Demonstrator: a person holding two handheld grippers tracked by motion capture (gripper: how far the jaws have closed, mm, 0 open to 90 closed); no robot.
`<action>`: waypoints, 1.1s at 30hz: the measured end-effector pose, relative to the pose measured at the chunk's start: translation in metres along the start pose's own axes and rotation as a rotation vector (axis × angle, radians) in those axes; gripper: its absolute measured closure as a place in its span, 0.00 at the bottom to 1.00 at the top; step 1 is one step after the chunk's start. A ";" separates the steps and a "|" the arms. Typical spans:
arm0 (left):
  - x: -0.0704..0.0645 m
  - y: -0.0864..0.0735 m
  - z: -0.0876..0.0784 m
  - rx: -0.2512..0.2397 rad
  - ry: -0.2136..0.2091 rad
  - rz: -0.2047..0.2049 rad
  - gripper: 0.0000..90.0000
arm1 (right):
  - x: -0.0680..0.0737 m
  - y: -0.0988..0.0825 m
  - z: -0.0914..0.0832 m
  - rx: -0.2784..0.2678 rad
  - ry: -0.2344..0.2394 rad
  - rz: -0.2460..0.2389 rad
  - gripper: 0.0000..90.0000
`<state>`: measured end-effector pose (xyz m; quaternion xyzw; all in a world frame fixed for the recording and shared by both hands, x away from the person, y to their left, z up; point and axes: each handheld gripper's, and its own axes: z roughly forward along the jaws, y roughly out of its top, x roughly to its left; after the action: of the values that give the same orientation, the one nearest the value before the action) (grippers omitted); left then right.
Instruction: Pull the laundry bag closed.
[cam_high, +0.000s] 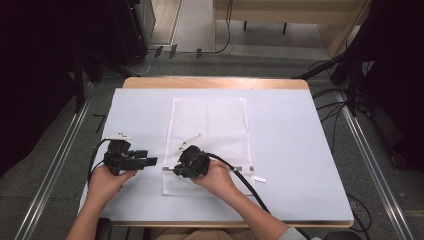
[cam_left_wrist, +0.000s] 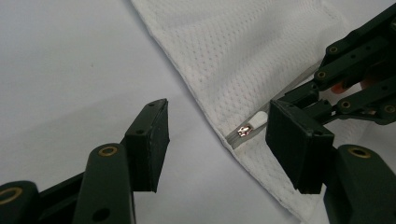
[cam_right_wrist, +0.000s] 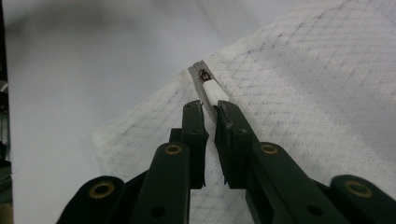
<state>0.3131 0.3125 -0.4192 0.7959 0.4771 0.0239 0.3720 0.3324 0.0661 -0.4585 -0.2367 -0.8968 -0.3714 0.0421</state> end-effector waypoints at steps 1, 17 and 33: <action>0.000 0.000 0.000 0.001 0.000 0.000 0.44 | 0.001 0.000 0.001 0.005 -0.009 -0.001 0.93; -0.001 -0.002 -0.001 0.005 0.000 0.002 0.44 | -0.002 0.002 0.010 -0.016 -0.004 0.034 0.89; 0.002 -0.008 -0.005 0.005 -0.031 -0.015 0.52 | 0.002 0.016 0.018 -0.017 0.011 -0.009 0.86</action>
<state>0.3060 0.3189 -0.4207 0.7933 0.4774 0.0074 0.3777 0.3395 0.0893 -0.4601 -0.2309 -0.8944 -0.3806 0.0432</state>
